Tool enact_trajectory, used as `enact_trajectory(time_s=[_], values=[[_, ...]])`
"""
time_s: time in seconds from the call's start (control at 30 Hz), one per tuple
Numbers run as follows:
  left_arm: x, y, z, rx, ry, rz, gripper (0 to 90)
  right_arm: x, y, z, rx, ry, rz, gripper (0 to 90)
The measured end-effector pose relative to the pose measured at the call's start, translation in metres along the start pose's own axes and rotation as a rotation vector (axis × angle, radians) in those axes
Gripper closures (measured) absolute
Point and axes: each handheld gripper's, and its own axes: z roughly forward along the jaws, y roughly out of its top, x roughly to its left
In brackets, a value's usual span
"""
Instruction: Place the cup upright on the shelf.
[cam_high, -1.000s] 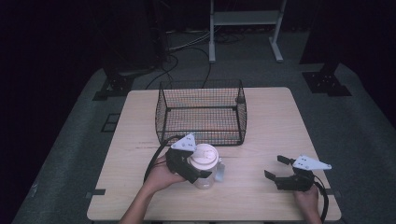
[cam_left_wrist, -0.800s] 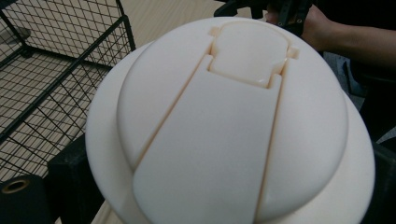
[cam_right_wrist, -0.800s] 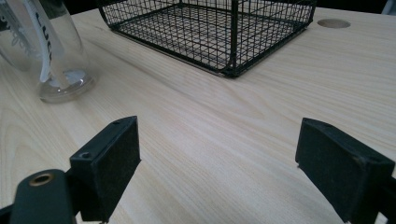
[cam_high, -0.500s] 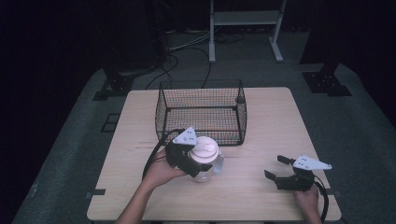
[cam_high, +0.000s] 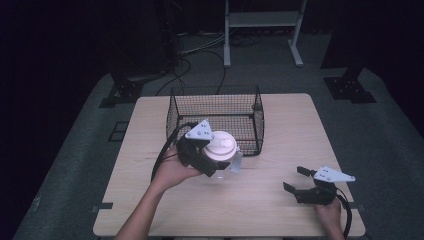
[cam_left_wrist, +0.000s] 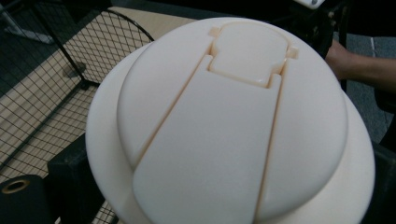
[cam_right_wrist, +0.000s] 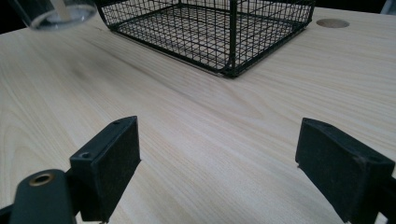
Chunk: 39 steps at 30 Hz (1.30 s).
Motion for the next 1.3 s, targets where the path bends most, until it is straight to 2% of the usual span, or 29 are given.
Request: enact_trajectory(time_s=[0.33,0.63,0.73,0.93,1.0,1.3], values=[[0.021,0.040,-0.017,0.019,0.036,0.009,5.3,0.000,0.000,0.000,-0.003,0.001,0.006,12.9],[0.037,0.063,-0.024,0.034,0.068,0.015,5.3,-0.001,0.000,0.000,-0.006,0.000,0.004,12.8],[0.043,0.070,-0.025,0.028,0.073,0.000,5.3,-0.001,0.000,0.000,-0.006,0.000,0.006,12.8],[0.056,0.081,-0.024,0.042,0.095,-0.008,5.3,-0.001,0.000,0.000,-0.008,0.000,0.009,12.8],[0.064,0.086,-0.022,0.058,0.107,-0.015,5.3,-0.001,0.000,-0.001,-0.006,0.002,0.015,12.9],[0.085,0.091,-0.011,0.081,0.140,-0.049,5.3,-0.001,0.000,-0.001,-0.016,0.003,0.015,12.8]])
